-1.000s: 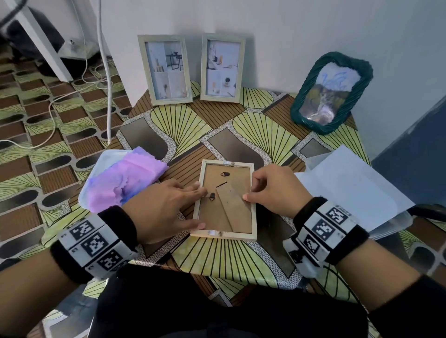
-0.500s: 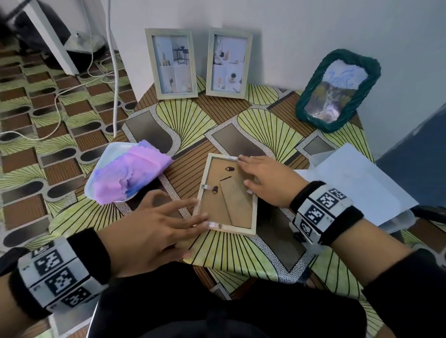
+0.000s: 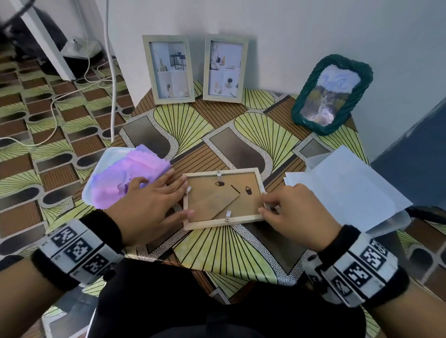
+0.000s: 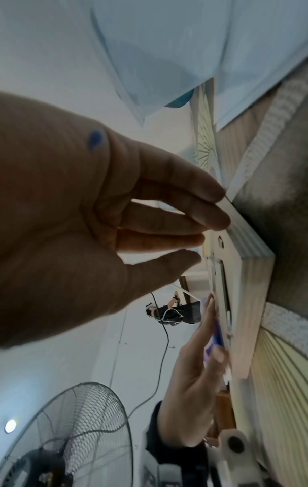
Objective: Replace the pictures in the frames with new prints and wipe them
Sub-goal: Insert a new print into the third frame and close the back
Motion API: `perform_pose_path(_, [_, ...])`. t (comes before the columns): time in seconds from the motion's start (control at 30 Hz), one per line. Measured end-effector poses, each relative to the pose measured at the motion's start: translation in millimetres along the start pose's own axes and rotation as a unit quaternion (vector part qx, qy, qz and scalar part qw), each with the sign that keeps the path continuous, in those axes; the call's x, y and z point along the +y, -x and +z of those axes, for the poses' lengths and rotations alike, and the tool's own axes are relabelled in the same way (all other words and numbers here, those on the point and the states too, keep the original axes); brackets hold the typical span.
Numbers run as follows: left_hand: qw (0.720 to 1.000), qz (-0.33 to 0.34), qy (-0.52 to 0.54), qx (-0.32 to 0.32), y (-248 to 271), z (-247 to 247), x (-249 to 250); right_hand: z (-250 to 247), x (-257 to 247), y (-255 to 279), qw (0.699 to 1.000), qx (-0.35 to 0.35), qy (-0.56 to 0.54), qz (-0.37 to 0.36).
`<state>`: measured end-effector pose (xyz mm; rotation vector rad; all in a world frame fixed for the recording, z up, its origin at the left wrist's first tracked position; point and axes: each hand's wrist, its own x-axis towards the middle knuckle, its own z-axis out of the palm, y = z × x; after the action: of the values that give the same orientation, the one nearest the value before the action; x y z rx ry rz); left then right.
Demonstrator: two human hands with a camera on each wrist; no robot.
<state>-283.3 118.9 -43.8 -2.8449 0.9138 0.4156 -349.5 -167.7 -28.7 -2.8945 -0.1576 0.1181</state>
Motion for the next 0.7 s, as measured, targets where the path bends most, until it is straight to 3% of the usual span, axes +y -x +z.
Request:
perform_pose_path(0.13, [1.000, -0.013, -0.001, 0.000, -2, 4, 6, 1, 2, 10, 0.992, 0.044, -0.113, 0.031])
perform_pose_path(0.23, [0.999, -0.014, 0.000, 0.031, 1, 3, 9, 4, 3, 9, 0.988, 0.071, -0.126, 0.046])
perform_pose_path(0.43, [0.997, 0.014, 0.061, 0.052, 4, 11, 12, 12, 0, 0, 0.999, -0.012, -0.036, 0.036])
perform_pose_path(0.7, [0.994, 0.053, 0.079, 0.051, -2, 13, 10, 13, 0, 0, 0.999, -0.033, -0.024, 0.013])
